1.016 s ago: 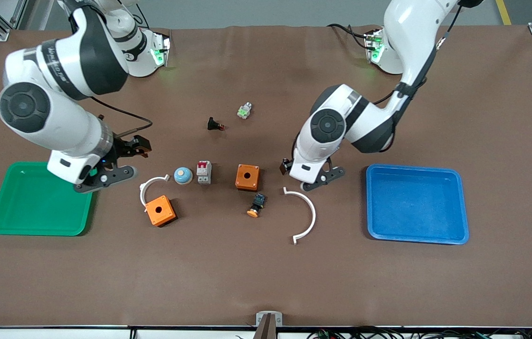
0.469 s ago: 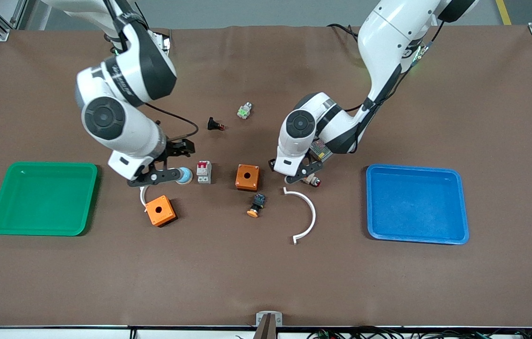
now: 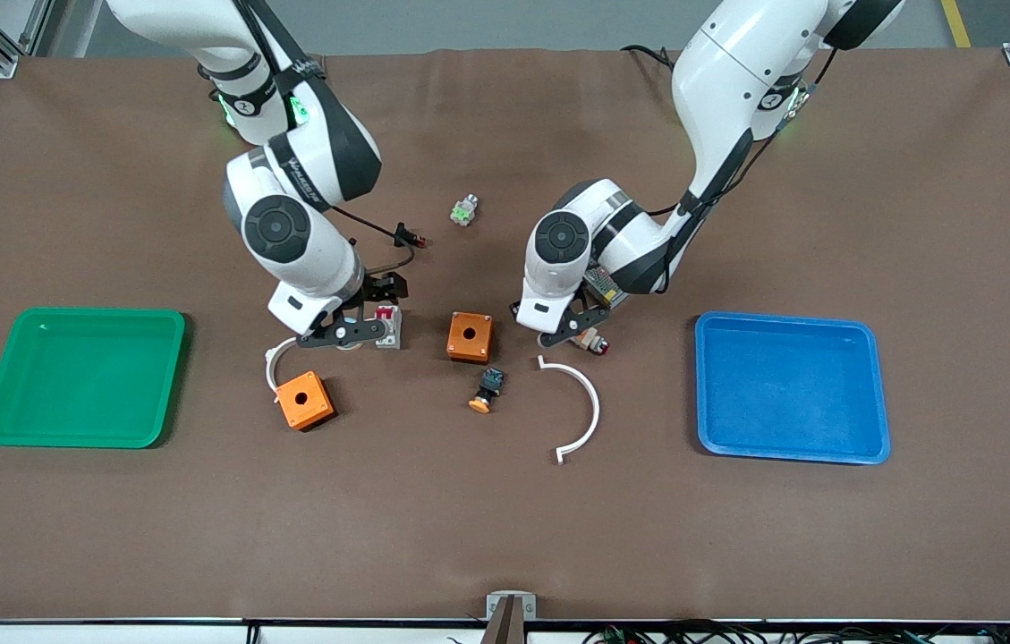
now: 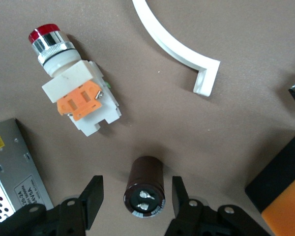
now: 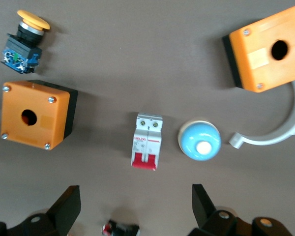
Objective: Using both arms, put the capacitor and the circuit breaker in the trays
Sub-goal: 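Carry the capacitor to the blue tray with the left gripper while the right lifts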
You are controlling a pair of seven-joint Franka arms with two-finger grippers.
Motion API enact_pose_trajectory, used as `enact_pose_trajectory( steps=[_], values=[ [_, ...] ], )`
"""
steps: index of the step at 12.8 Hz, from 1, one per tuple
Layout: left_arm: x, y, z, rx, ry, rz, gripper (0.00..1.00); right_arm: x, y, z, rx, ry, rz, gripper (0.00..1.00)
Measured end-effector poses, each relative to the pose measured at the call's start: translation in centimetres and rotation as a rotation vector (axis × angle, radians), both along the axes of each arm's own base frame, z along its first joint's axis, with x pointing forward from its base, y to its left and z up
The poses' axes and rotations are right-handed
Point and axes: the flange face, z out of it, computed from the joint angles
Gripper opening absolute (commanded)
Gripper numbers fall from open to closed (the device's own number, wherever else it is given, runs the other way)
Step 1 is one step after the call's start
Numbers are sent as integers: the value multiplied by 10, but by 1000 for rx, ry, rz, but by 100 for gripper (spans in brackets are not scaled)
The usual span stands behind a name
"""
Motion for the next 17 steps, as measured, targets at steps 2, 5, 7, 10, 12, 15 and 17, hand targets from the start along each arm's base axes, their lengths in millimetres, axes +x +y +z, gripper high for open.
enact_pose_trajectory(
  steps=[2,5,7,10,12,15,17],
  values=[
    [-3,-2,-1,1,2,-4,47,-9,-3,-21,6,-19,-6,100],
    [-6,-5,-1,2,2,-9,38,-14,-8,-36,17,-51,-14,100],
    [-8,-7,-2,2,3,-12,13,-18,-11,-48,22,-65,-18,100],
    [-4,-6,2,-2,-4,-8,1,-17,-10,-67,28,-78,-22,100],
    [10,-3,25,-18,-35,10,0,-16,-10,-78,28,-77,-23,100],
    [47,36,98,-4,-84,76,0,-16,-7,-91,34,-90,-21,60],
    [74,84,141,6,-119,120,1,-17,-6,-99,34,-89,-19,42]
  ],
)
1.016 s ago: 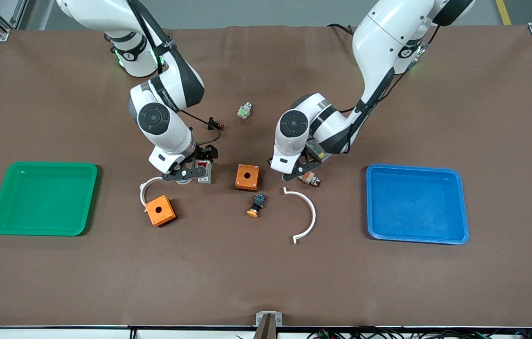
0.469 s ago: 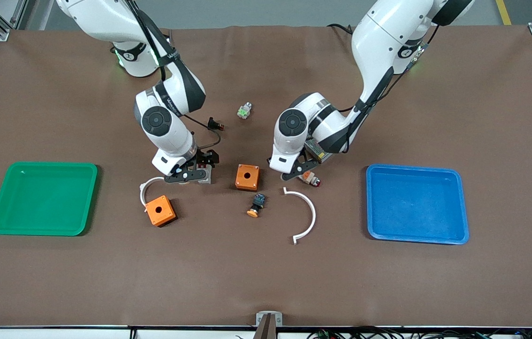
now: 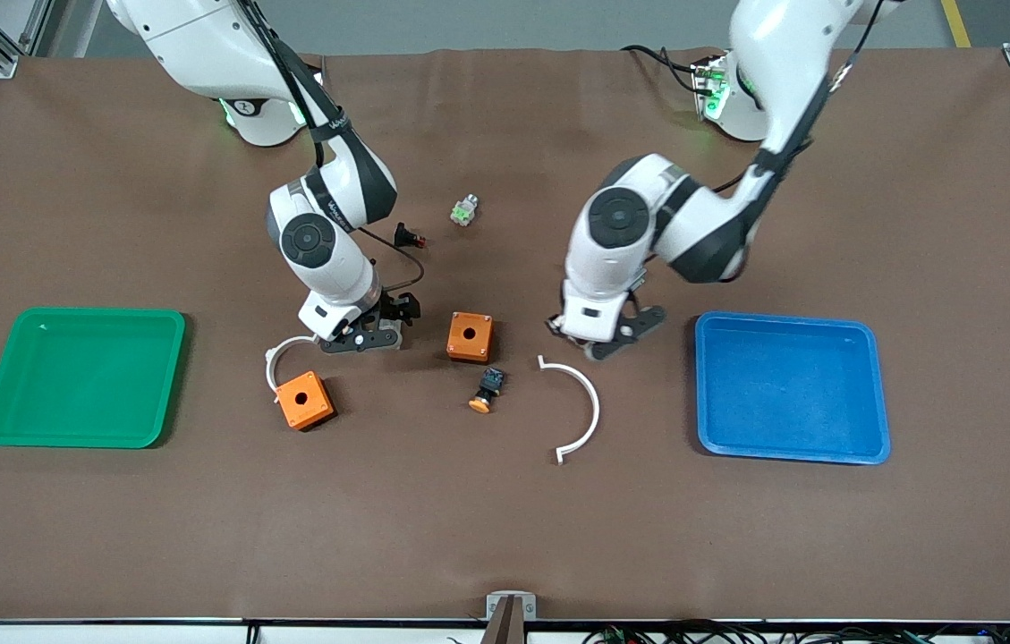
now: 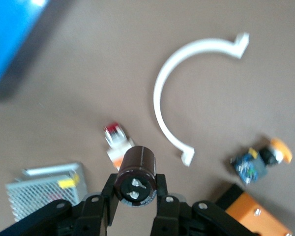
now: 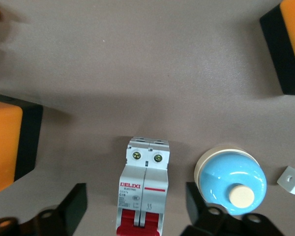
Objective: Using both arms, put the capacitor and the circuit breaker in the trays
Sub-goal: 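Carry the capacitor to the blue tray with the left gripper while the right lifts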
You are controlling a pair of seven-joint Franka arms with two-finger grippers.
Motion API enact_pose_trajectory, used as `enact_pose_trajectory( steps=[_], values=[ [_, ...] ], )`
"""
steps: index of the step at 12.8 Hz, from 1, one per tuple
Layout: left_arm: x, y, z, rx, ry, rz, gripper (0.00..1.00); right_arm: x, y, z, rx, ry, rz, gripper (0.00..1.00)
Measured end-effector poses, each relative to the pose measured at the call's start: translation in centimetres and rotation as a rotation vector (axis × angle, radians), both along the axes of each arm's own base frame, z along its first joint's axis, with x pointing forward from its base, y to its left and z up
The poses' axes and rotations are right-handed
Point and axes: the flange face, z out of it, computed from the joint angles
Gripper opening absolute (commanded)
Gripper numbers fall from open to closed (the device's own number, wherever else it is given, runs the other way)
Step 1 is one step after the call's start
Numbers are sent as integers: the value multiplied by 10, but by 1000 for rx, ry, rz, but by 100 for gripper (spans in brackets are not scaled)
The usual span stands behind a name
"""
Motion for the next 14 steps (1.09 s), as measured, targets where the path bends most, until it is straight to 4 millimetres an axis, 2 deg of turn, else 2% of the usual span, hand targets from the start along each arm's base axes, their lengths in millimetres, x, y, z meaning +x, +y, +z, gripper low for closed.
enact_pose_trajectory(
  steps=[2,4,5,8,10,11,12,14],
  values=[
    [25,57,15,11,-15,-1,0,0,1,0,0,0,1,26],
    [48,117,9,24,-3,-15,0,0,0,0,0,0,0,10],
    [57,147,2,29,10,-26,0,0,0,0,0,0,0,5],
    [81,241,-31,30,61,-35,0,0,0,0,-5,8,-2,5],
    [88,290,-61,18,100,-35,0,2,-4,6,-23,42,-11,5],
    [90,308,-76,10,113,-34,0,8,-10,17,-31,59,-26,5],
    [91,324,-90,0,123,-35,1,19,-21,37,-40,80,-49,5],
    [90,346,-112,-13,148,-37,5,45,-61,92,-52,124,-117,5]
  ],
)
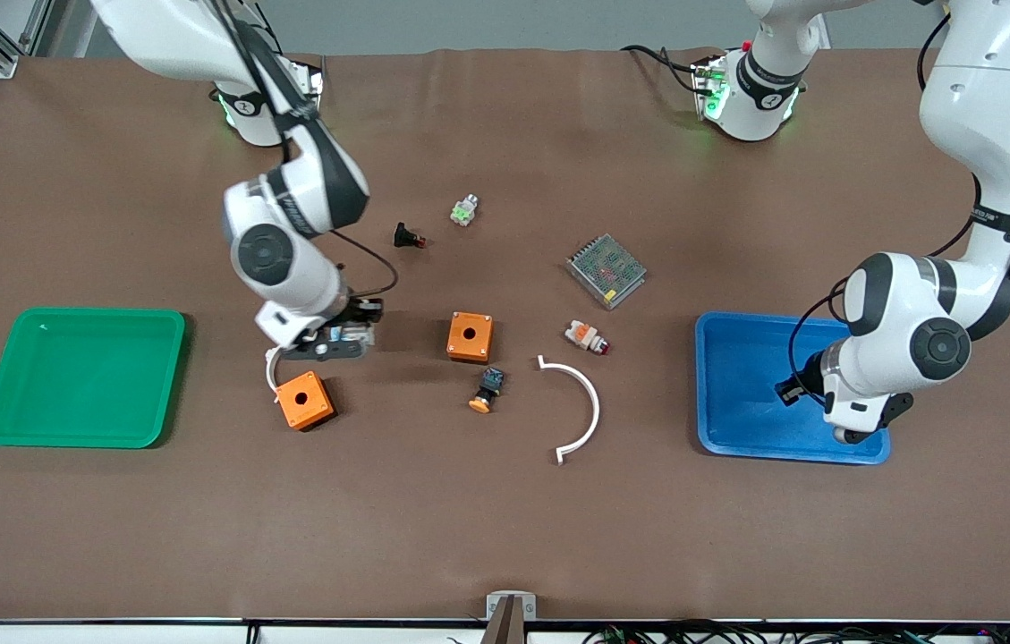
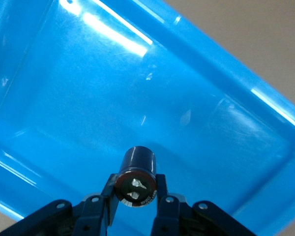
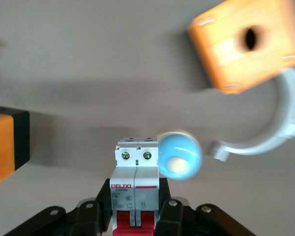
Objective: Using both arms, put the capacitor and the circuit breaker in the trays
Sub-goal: 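Lower the breaker into the green tray while the left gripper releases the capacitor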
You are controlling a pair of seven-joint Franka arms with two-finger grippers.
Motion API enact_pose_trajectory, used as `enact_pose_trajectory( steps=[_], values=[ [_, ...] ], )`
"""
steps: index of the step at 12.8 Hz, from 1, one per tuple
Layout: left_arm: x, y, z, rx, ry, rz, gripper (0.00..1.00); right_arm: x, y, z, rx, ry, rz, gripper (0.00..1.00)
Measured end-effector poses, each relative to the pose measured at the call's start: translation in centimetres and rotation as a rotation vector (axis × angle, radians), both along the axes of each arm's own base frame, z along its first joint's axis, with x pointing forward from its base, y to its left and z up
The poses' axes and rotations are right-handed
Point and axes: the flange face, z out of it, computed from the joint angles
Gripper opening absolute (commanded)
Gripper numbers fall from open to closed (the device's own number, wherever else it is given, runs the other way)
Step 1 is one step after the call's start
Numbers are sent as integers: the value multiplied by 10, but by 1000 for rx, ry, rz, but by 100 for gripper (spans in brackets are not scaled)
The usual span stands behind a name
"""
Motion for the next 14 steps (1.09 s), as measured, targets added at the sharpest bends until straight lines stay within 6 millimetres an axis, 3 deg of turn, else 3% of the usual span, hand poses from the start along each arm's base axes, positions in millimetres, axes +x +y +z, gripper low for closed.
enact_pose_trajectory(
  steps=[1,2,4,5,7,9,11,14],
  values=[
    [-1,5,-8,-4,10,4,13,12,-28,27,-4,24,-35,5],
    [-2,7,-13,-6,19,8,27,21,-58,49,-8,52,-65,5],
    [-3,9,-19,-8,27,12,93,33,-119,72,-2,95,-101,4],
    [-2,10,-18,-8,26,13,100,37,-151,74,7,106,-106,4],
    [3,14,-10,-7,9,20,100,43,-223,71,35,105,-97,4],
    [13,18,14,-3,-36,25,100,44,-293,67,29,102,-108,4],
    [26,21,63,12,-76,21,100,46,-343,56,-16,106,-131,5],
    [36,30,172,44,-141,-42,100,59,-396,35,-42,43,-122,5]
  ],
)
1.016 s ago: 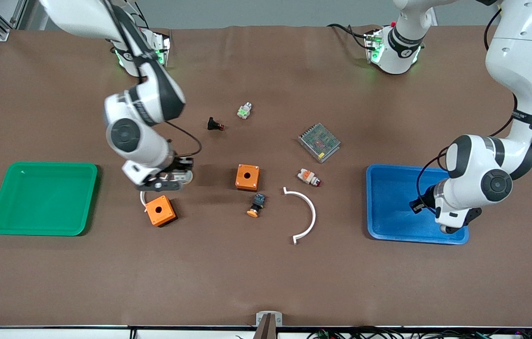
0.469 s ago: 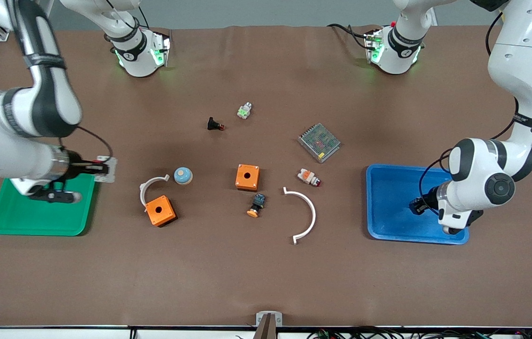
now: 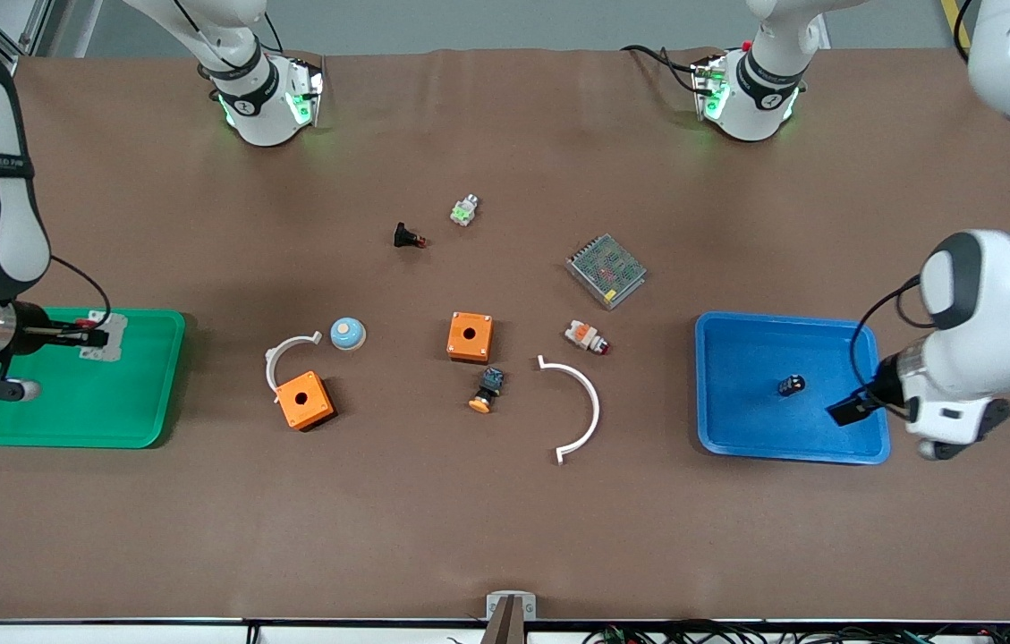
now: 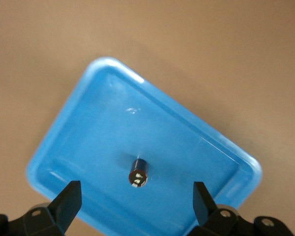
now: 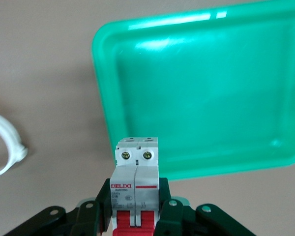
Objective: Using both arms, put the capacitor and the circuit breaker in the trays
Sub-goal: 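Lower the breaker into the green tray while the left gripper releases the capacitor, then open the right gripper to release the breaker in the green tray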
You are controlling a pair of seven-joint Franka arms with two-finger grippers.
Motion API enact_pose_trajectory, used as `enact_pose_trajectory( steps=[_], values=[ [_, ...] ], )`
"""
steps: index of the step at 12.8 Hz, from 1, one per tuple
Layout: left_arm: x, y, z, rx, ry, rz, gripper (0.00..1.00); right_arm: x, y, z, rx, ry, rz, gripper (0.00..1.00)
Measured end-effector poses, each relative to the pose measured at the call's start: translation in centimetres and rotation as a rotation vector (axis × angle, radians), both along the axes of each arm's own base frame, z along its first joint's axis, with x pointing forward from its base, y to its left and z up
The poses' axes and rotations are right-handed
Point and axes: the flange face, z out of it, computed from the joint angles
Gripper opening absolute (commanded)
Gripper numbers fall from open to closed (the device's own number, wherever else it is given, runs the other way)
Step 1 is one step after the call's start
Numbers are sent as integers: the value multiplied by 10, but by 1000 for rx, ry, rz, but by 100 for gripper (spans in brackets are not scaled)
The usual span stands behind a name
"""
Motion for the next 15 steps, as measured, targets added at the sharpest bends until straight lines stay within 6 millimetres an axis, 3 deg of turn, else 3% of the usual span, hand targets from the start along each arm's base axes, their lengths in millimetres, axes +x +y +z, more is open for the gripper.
enact_pose_trajectory(
  steps=[2,5,8,12,13,14,15],
  values=[
    [-7,-2,62,22,-42,-64,100,3,-34,-17,1,-46,30,5],
    [-35,-11,136,64,-56,-219,100,-2,-78,-60,9,-66,39,5],
    [-76,-16,193,90,-14,-307,100,1,-85,-96,13,-83,77,5],
    [-119,-30,244,81,-5,-419,100,2,-88,-109,9,-98,78,12],
    [-126,-35,248,67,3,-434,100,1,-90,-113,11,-96,80,31],
    [-131,-37,251,51,7,-444,100,0,-91,-118,14,-92,91,67],
    [-134,-37,251,42,10,-457,100,-1,-92,-121,19,-88,107,96]
  ],
)
